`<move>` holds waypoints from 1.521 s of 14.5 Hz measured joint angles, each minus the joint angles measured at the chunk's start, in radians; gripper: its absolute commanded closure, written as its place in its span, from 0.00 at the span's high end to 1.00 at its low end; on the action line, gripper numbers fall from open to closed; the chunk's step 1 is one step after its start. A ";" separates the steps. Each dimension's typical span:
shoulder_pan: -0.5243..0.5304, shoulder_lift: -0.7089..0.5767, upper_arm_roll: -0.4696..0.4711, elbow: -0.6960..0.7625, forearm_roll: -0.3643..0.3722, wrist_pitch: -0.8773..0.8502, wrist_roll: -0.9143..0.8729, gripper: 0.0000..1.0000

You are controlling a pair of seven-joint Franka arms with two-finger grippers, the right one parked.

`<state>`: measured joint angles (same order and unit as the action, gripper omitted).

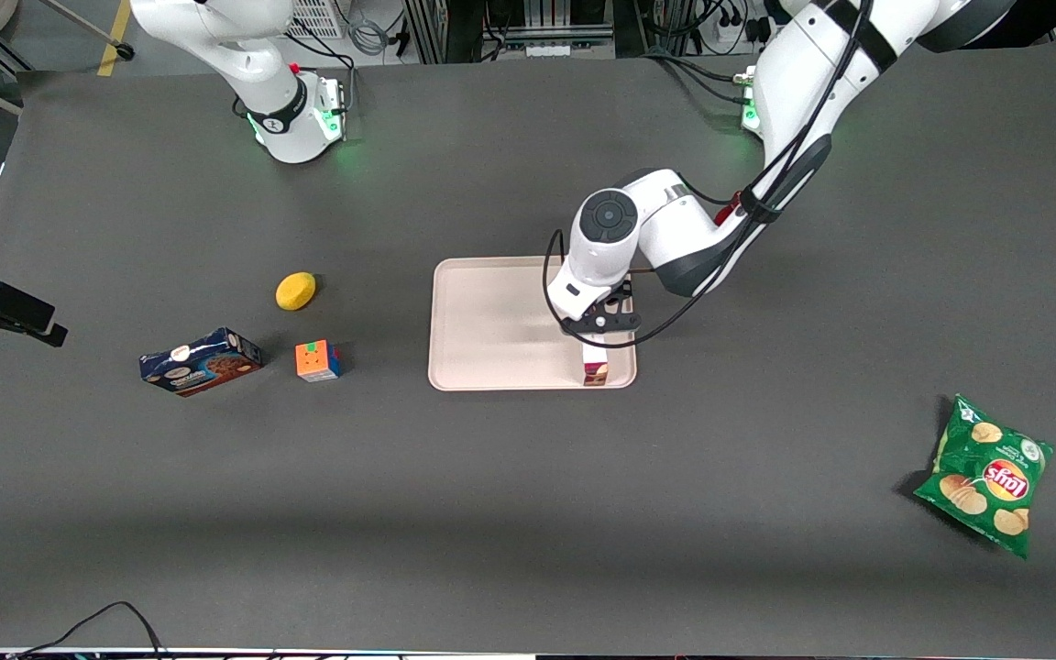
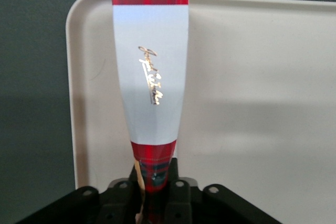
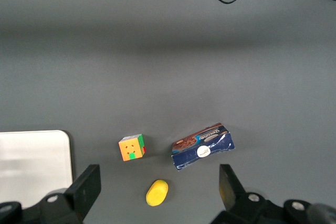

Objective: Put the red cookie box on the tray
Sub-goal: 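Lower the red cookie box onto the white tray, then open the left gripper, releasing the box flat on the tray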

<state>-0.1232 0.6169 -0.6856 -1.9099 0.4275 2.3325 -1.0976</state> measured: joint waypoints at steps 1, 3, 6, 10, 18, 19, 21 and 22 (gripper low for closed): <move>0.000 0.001 0.000 0.000 0.000 0.000 0.000 1.00; 0.000 0.001 0.001 0.002 0.001 0.000 0.000 1.00; 0.000 0.001 0.002 0.006 0.001 0.000 0.000 1.00; 0.000 0.001 0.002 0.007 0.002 0.000 0.000 1.00; 0.004 -0.019 -0.001 0.124 0.005 -0.210 0.039 1.00; 0.005 -0.031 -0.005 0.172 -0.003 -0.296 0.069 1.00; 0.007 -0.080 -0.010 0.235 -0.044 -0.387 0.136 1.00; 0.012 -0.116 -0.010 0.249 -0.073 -0.420 0.177 1.00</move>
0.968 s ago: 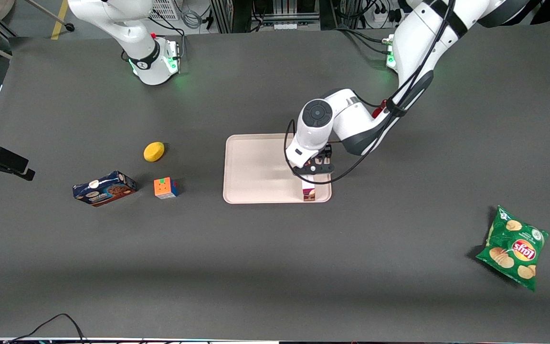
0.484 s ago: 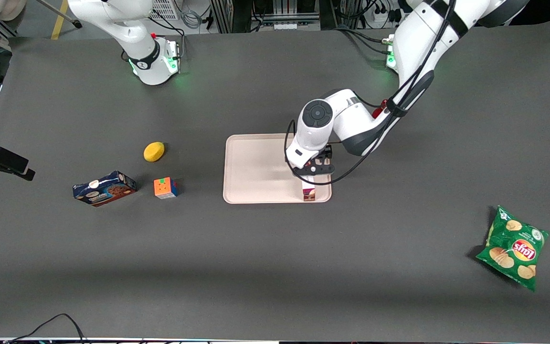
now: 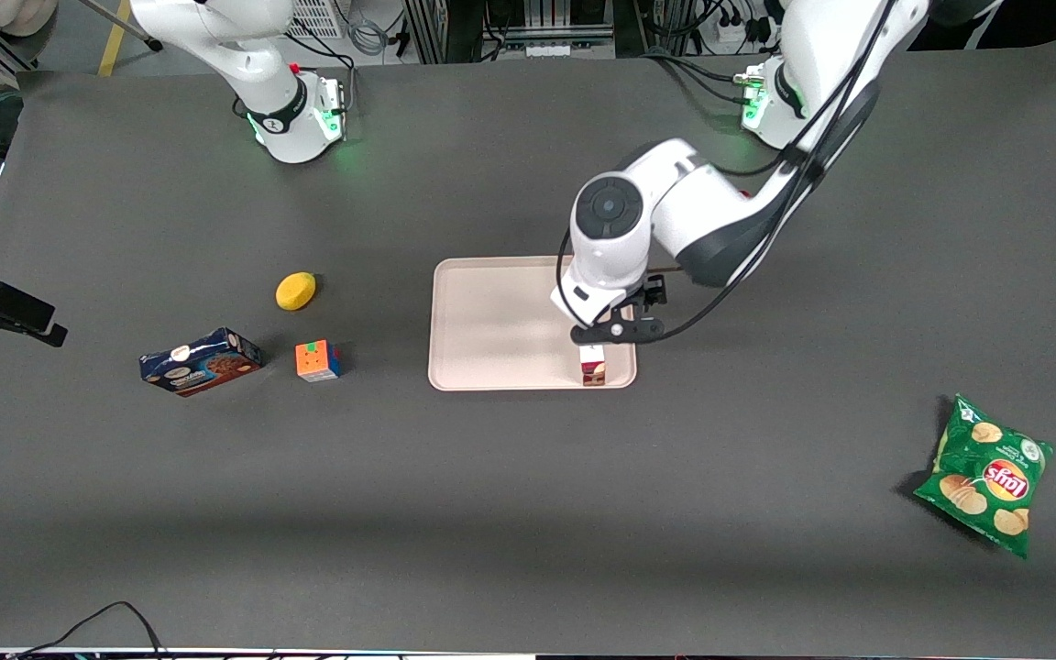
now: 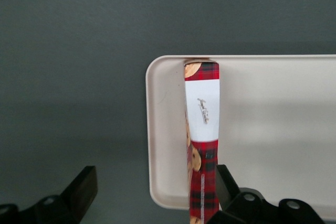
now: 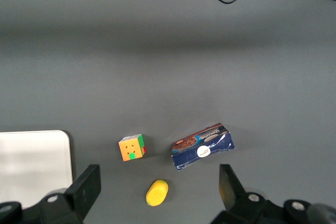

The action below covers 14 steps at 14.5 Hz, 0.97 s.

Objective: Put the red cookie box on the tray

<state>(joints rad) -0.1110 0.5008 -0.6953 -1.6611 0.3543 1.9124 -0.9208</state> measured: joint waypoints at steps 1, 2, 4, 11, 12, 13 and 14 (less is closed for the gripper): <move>0.009 -0.041 0.003 0.005 -0.028 -0.039 0.050 1.00; 0.018 -0.084 0.015 0.008 -0.050 -0.078 0.108 1.00; 0.026 -0.174 0.079 0.009 -0.105 -0.150 0.244 1.00; 0.033 -0.475 0.477 -0.004 -0.274 -0.296 0.633 1.00; 0.033 -0.503 0.514 -0.016 -0.276 -0.296 0.644 1.00; 0.034 -0.523 0.543 -0.026 -0.277 -0.296 0.660 1.00; 0.034 -0.536 0.567 -0.035 -0.279 -0.293 0.677 1.00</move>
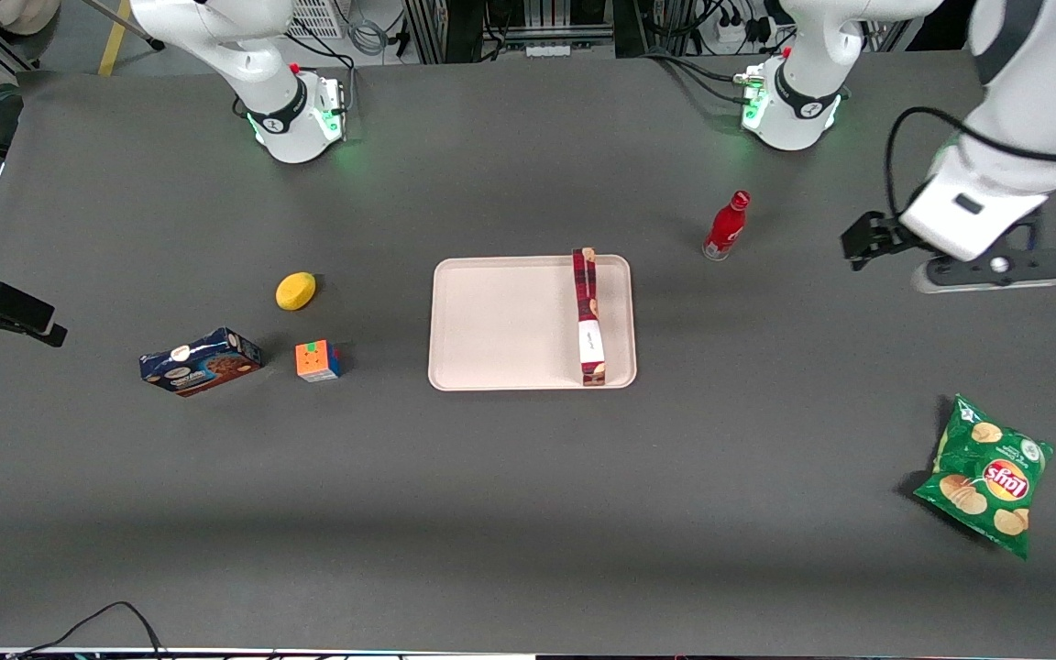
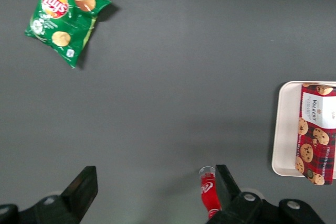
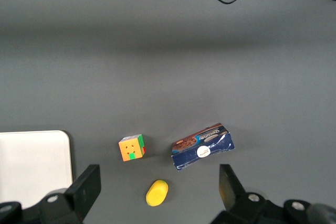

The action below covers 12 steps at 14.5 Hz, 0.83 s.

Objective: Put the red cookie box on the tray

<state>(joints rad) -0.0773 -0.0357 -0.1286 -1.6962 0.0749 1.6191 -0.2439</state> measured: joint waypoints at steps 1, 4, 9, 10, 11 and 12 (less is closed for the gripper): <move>0.000 -0.007 0.022 -0.008 -0.011 0.003 0.013 1.00; 0.001 -0.008 0.066 -0.047 -0.038 0.055 0.028 1.00; 0.002 -0.003 0.071 -0.089 -0.088 0.117 0.029 1.00; 0.004 -0.003 0.072 -0.089 -0.090 0.118 0.029 1.00; 0.007 -0.003 0.072 -0.089 -0.090 0.118 0.029 1.00; 0.010 -0.003 0.073 -0.089 -0.090 0.118 0.029 1.00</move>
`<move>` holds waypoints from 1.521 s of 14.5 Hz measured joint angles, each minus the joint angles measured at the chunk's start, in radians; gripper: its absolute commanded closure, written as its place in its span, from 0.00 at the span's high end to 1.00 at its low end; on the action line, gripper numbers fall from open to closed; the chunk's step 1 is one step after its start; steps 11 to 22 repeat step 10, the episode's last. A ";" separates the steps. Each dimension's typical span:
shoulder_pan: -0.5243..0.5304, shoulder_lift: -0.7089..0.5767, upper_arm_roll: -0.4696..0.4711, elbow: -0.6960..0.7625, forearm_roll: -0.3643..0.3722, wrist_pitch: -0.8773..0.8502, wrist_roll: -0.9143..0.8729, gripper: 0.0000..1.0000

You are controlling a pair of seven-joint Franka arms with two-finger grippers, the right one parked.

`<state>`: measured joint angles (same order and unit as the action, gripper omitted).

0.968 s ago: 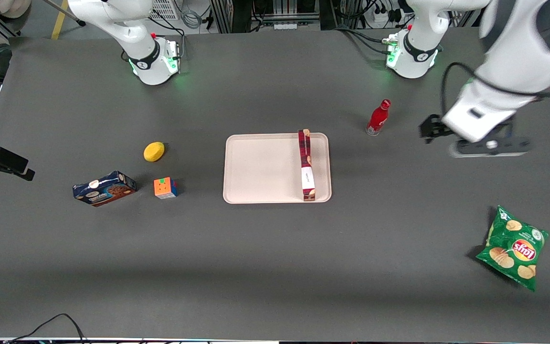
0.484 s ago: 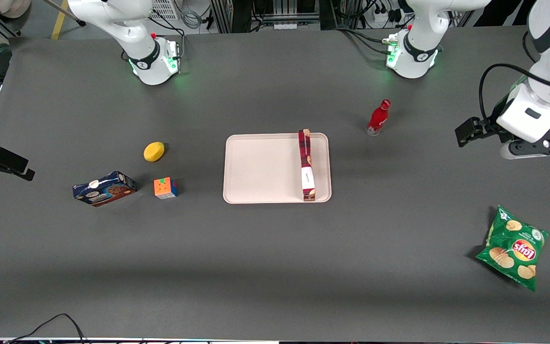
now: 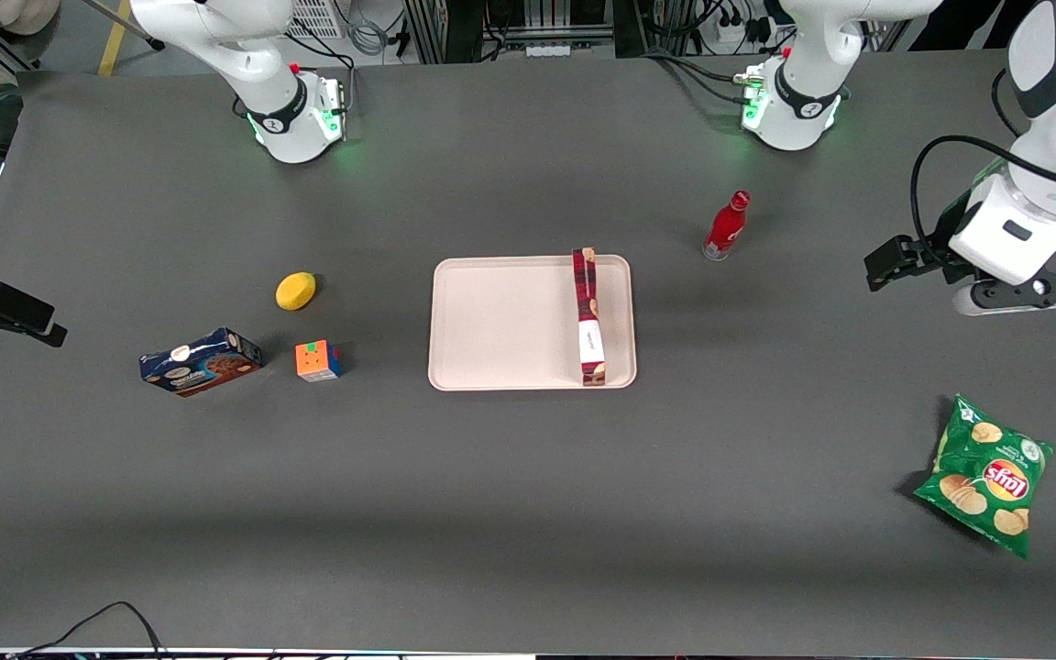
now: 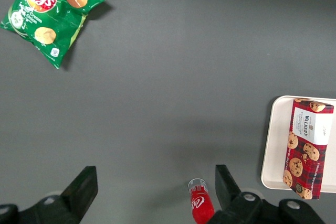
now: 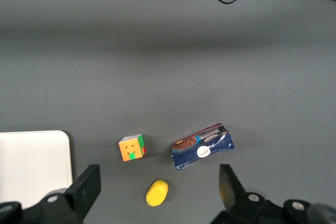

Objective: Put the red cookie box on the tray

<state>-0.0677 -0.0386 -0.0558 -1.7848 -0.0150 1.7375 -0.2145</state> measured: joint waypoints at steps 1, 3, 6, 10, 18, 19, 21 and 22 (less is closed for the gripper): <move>0.001 0.000 0.000 0.000 0.000 0.000 0.000 1.00; 0.001 0.000 0.000 0.000 0.000 0.000 0.000 1.00; 0.001 0.000 0.000 0.004 0.000 0.000 0.008 1.00; 0.004 0.005 0.005 0.016 0.000 0.000 0.112 1.00; 0.004 0.005 0.005 0.016 0.000 0.000 0.112 1.00; 0.004 0.005 0.005 0.016 0.000 0.000 0.112 1.00; 0.004 0.005 0.005 0.016 0.000 0.000 0.112 1.00; 0.004 0.005 0.005 0.016 0.000 0.000 0.112 1.00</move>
